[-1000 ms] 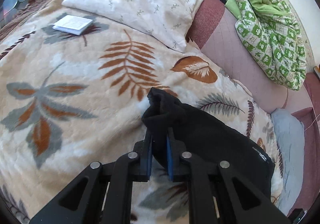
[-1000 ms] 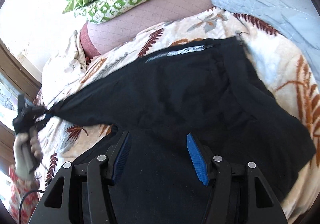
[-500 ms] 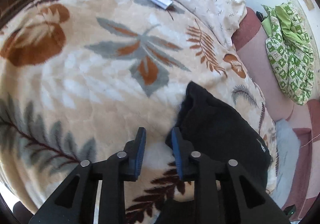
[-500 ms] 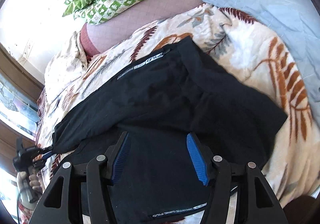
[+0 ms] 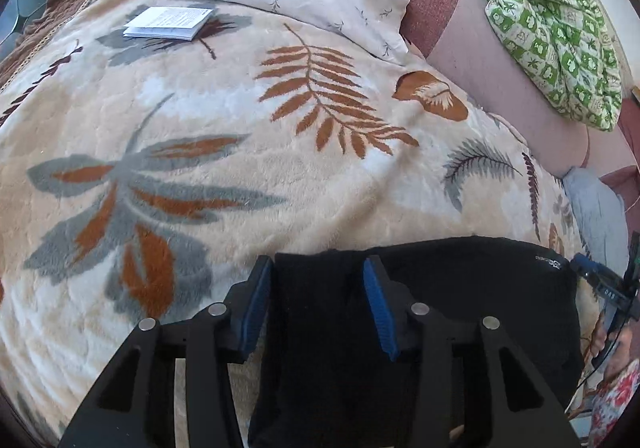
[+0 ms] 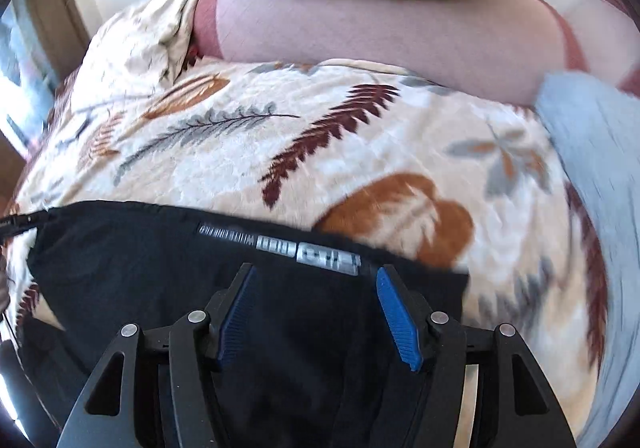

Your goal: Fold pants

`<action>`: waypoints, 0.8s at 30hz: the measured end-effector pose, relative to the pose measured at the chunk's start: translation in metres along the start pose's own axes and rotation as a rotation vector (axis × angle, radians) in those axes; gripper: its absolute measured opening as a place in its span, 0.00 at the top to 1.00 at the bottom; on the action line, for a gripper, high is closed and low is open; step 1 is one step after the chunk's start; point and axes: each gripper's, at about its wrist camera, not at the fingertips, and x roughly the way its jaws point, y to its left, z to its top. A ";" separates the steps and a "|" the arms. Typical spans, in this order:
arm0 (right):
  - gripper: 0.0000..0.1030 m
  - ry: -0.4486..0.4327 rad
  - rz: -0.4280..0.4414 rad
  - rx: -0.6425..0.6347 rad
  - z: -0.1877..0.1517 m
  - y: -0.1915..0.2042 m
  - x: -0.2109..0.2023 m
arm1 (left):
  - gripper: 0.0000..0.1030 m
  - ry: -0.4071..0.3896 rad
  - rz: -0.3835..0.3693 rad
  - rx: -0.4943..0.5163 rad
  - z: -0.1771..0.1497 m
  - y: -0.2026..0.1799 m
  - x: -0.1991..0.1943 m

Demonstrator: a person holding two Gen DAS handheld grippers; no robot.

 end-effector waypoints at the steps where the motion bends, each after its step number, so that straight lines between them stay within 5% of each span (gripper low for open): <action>1: 0.35 0.019 0.021 -0.017 0.008 0.000 0.011 | 0.50 -0.008 -0.012 0.014 0.002 -0.001 0.003; 5: 0.35 0.098 0.105 -0.039 0.028 -0.001 0.053 | 0.35 -0.016 -0.059 0.064 0.005 -0.009 0.008; 10: 0.33 0.140 0.185 -0.091 0.035 -0.003 0.074 | 0.34 -0.001 -0.053 0.166 0.000 -0.020 0.009; 14: 0.34 0.183 0.162 -0.208 0.027 0.010 0.073 | 0.79 0.018 -0.002 0.224 -0.001 -0.024 0.009; 15: 0.35 0.190 0.146 -0.249 0.022 0.016 0.071 | 0.82 0.018 0.002 0.237 -0.002 -0.026 0.009; 20: 0.77 0.206 0.122 -0.290 0.013 0.030 0.061 | 0.88 -0.005 0.041 0.300 -0.007 -0.043 0.005; 24: 0.91 0.189 0.086 -0.279 0.013 0.031 0.043 | 0.88 -0.057 0.034 0.297 -0.007 -0.053 -0.012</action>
